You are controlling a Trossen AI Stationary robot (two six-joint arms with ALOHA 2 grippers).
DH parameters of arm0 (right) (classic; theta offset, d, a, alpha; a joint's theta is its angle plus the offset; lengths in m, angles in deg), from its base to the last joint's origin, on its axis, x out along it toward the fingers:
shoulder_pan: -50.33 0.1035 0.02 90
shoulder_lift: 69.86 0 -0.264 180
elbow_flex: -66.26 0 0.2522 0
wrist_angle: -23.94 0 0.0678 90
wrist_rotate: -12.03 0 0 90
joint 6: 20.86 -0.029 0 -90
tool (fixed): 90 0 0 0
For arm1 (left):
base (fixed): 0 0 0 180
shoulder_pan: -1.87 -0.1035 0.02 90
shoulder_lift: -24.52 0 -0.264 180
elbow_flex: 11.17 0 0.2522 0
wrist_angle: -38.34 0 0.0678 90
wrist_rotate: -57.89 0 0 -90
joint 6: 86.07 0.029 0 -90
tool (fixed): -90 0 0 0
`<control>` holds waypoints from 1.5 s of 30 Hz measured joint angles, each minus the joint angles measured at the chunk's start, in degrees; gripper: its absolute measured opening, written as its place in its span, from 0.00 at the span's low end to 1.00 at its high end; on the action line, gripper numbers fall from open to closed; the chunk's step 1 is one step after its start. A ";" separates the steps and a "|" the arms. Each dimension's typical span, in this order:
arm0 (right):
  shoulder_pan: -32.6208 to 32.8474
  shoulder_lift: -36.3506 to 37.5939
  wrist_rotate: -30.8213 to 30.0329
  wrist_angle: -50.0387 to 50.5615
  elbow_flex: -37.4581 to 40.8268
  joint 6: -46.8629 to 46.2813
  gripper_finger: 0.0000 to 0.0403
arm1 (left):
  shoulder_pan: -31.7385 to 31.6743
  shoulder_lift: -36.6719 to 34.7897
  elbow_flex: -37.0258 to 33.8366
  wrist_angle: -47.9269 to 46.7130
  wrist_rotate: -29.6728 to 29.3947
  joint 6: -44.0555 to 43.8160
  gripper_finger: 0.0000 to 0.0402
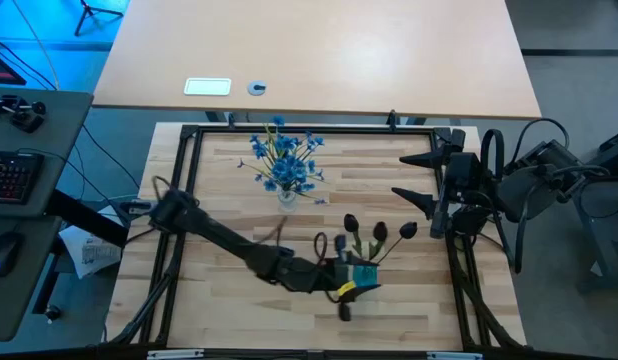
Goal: Sort flowers into vase by color
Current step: Return to Home Position
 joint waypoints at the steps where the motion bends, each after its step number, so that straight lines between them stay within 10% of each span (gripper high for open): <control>1: 0.00 0.00 0.04 -0.02 0.00 0.03 0.67 | 0.40 -2.32 0.02 -4.52 -0.43 1.14 0.47; 10: 0.68 0.04 0.21 -0.15 0.00 -0.54 0.67 | 2.73 -21.26 -4.54 -29.09 2.72 -2.17 0.45; 21: 3.83 0.11 0.24 1.51 0.00 -7.54 0.67 | -0.68 -44.76 -53.98 22.98 10.46 -12.75 0.21; 28: 4.11 0.95 1.56 6.21 -0.03 -15.96 0.65 | -6.94 -57.79 -74.27 32.17 10.57 -18.91 0.02; 34: 4.12 1.22 2.89 13.07 -0.07 -22.51 0.47 | -7.32 -67.30 -84.50 32.02 6.97 -21.07 0.00; 40: 7.07 2.57 5.35 17.75 3.77 -29.93 0.07 | -7.32 -73.67 -92.51 33.76 4.32 -23.39 0.00; 45: 13.40 7.95 2.05 17.47 16.19 -44.71 0.05 | -7.30 -77.45 -92.85 32.75 3.00 -20.34 0.00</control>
